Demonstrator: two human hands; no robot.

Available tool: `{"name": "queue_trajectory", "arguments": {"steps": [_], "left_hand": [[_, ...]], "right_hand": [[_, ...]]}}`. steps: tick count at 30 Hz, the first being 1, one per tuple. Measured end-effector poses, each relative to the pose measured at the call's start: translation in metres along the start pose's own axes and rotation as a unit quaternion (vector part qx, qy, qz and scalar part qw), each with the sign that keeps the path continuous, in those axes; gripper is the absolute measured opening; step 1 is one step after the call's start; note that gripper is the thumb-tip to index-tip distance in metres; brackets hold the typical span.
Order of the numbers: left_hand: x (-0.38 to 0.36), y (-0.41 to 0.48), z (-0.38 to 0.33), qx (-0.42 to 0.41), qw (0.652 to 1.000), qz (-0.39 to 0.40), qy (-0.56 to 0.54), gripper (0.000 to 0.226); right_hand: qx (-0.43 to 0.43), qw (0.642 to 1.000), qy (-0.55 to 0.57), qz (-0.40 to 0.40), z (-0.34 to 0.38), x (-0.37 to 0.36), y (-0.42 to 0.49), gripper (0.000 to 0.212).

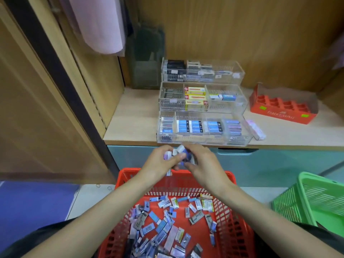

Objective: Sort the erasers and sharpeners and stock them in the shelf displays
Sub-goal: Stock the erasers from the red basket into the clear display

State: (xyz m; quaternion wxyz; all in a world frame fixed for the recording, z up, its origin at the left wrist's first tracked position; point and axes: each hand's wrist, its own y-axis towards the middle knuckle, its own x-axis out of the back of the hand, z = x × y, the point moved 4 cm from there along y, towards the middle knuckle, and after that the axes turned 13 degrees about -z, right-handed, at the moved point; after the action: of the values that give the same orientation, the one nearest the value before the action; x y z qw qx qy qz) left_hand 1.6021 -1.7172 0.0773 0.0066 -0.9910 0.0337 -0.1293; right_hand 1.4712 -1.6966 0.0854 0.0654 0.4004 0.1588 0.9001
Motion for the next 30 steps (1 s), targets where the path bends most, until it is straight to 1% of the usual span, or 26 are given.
{"name": "queue_trajectory", "arguments": {"steps": [1, 3, 5, 7, 10, 13, 15, 17, 20, 21, 23, 24, 26, 28, 29, 30], "left_hand": [[0.001, 0.003, -0.002, -0.005, 1.000, -0.006, -0.005, 0.013], [0.005, 0.007, -0.003, -0.004, 1.000, -0.007, -0.016, 0.011], [0.010, 0.009, -0.006, -0.001, 1.000, -0.014, -0.019, 0.012], [0.015, 0.010, -0.009, 0.011, 0.999, -0.030, -0.044, 0.011], [0.019, 0.009, -0.011, 0.025, 0.996, -0.050, -0.068, 0.013], [0.019, 0.007, -0.012, 0.049, 0.994, -0.051, -0.088, 0.013], [0.018, 0.006, -0.012, 0.073, 0.990, -0.051, -0.105, 0.011], [0.016, 0.005, -0.015, 0.091, 0.987, -0.051, -0.126, 0.009], [0.016, 0.005, -0.020, 0.095, 0.985, -0.047, -0.139, 0.010], [0.016, 0.005, -0.021, 0.096, 0.985, -0.048, -0.137, 0.010], [0.018, 0.006, -0.021, 0.101, 0.985, -0.051, -0.131, 0.010], [0.018, 0.007, -0.021, 0.104, 0.985, -0.053, -0.130, 0.010], [0.019, 0.008, -0.021, 0.110, 0.984, -0.055, -0.132, 0.010], [0.021, 0.009, -0.020, 0.115, 0.983, -0.061, -0.133, 0.010], [0.021, 0.009, -0.019, 0.116, 0.982, -0.063, -0.132, 0.010], [0.022, 0.009, -0.019, 0.118, 0.982, -0.064, -0.131, 0.010]], "right_hand": [[0.014, 1.000, -0.005, 0.002, 0.001, 0.000, 0.002, 0.043], [0.016, 1.000, 0.011, 0.002, 0.004, 0.004, 0.008, 0.046], [-0.015, 0.998, 0.060, -0.001, 0.005, 0.013, 0.012, 0.054], [-0.067, 0.990, 0.123, -0.015, 0.005, 0.021, 0.013, 0.059], [-0.160, 0.956, 0.239, -0.053, 0.000, 0.027, 0.012, 0.058], [-0.221, 0.916, 0.327, -0.067, -0.001, 0.033, 0.011, 0.053], [-0.254, 0.898, 0.353, -0.067, -0.002, 0.035, 0.011, 0.045], [-0.278, 0.888, 0.359, -0.071, -0.004, 0.036, 0.010, 0.040], [-0.301, 0.870, 0.388, -0.048, -0.004, 0.037, 0.008, 0.024], [-0.315, 0.858, 0.405, -0.036, -0.004, 0.036, 0.007, 0.022], [-0.344, 0.830, 0.439, -0.012, -0.003, 0.034, 0.004, 0.026], [-0.351, 0.825, 0.443, -0.005, -0.003, 0.035, 0.004, 0.027], [-0.348, 0.838, 0.420, 0.001, -0.003, 0.037, 0.004, 0.022], [-0.331, 0.866, 0.375, -0.008, -0.003, 0.042, 0.006, 0.017], [-0.321, 0.878, 0.354, -0.017, -0.004, 0.045, 0.008, 0.021], [-0.313, 0.887, 0.339, -0.024, -0.004, 0.047, 0.010, 0.028]]}}
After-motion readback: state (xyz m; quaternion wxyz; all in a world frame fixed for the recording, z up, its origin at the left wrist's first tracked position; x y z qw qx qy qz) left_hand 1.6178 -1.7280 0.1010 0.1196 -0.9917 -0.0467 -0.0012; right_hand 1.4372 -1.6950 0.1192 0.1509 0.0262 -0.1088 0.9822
